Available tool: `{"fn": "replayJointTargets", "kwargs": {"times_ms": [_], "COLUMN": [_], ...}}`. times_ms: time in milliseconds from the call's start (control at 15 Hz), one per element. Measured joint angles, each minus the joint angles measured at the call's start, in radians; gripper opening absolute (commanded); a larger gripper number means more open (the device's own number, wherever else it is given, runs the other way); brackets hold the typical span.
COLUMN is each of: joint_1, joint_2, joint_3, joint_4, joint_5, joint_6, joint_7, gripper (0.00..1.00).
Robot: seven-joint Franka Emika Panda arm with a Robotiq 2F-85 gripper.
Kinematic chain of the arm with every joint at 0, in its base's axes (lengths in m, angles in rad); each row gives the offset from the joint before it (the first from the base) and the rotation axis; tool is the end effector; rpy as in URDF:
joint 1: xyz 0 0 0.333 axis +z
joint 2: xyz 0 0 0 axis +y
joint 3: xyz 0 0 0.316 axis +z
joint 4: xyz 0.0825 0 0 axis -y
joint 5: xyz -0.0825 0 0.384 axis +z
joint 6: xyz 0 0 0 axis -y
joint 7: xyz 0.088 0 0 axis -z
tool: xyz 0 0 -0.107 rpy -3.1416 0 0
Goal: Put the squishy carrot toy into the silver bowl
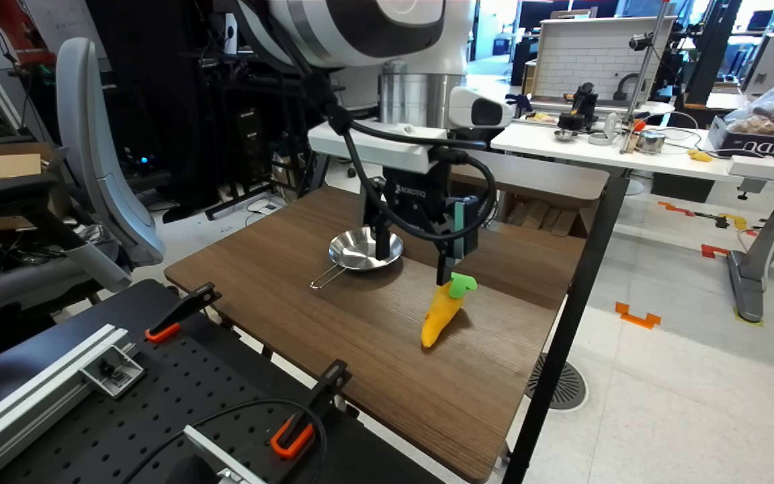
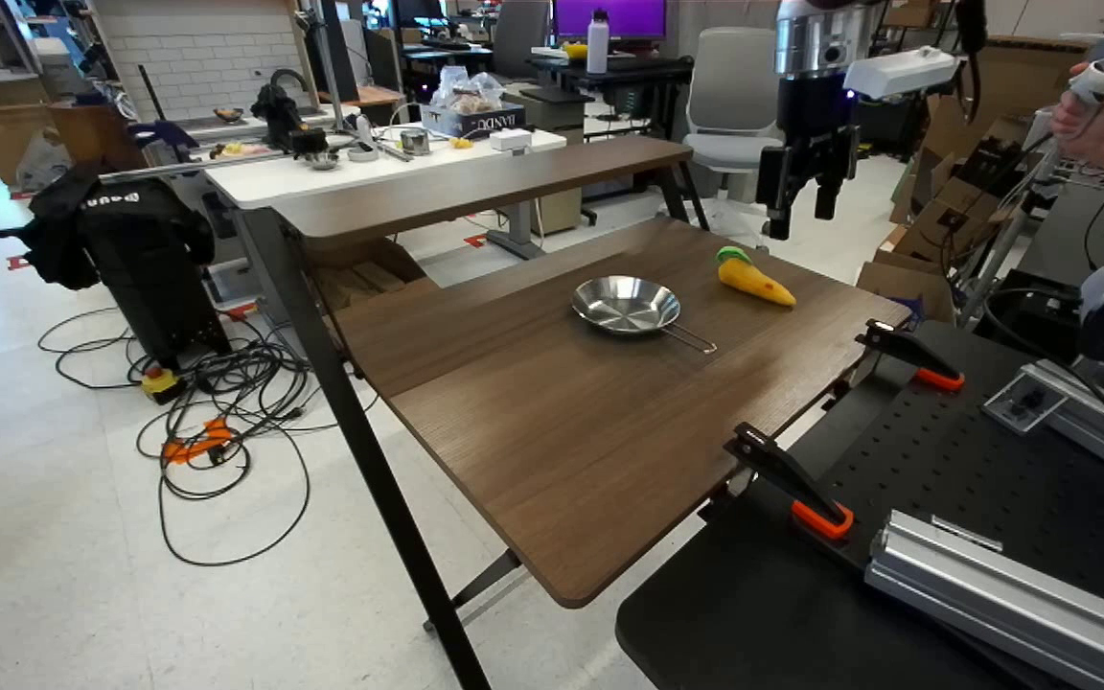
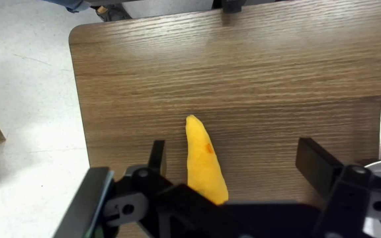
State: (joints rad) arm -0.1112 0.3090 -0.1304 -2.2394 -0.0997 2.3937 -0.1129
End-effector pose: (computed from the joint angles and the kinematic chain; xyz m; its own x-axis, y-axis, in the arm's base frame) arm 0.5127 -0.1285 0.2188 0.9847 -0.0530 -0.1662 -0.0407 -0.9962 0.0769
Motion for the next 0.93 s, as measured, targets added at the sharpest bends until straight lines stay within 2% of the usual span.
{"fn": "replayJointTargets", "kwargs": {"times_ms": [467, 933], "joint_1": [-0.043, -0.039], "joint_2": [0.154, 0.23], "joint_3": [-0.01, -0.004], "joint_4": [0.152, 0.23], "joint_5": [-0.025, -0.053], "joint_6": [0.0, 0.001], "joint_7": [-0.023, -0.037], "gripper": [1.0, 1.0]}}
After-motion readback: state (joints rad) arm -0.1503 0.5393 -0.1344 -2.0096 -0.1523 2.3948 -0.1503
